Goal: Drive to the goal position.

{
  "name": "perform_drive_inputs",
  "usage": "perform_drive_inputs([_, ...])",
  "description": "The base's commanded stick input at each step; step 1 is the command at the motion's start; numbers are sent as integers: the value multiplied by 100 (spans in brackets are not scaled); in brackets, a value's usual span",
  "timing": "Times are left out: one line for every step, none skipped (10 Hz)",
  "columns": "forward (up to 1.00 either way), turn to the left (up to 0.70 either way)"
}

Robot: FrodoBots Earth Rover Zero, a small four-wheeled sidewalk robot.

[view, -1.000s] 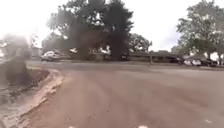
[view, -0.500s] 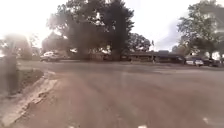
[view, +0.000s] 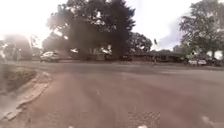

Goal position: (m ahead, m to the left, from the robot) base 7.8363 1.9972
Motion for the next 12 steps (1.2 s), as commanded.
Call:
perform_drive_inputs([100,0])
perform_drive_inputs([100,0])
perform_drive_inputs([100,0])
perform_drive_inputs([100,7])
perform_drive_inputs([100,24])
perform_drive_inputs([100,40])
perform_drive_inputs([100,40])
perform_drive_inputs([100,40])
perform_drive_inputs([100,40])
perform_drive_inputs([100,40])
perform_drive_inputs([100,39])
perform_drive_inputs([100,23])
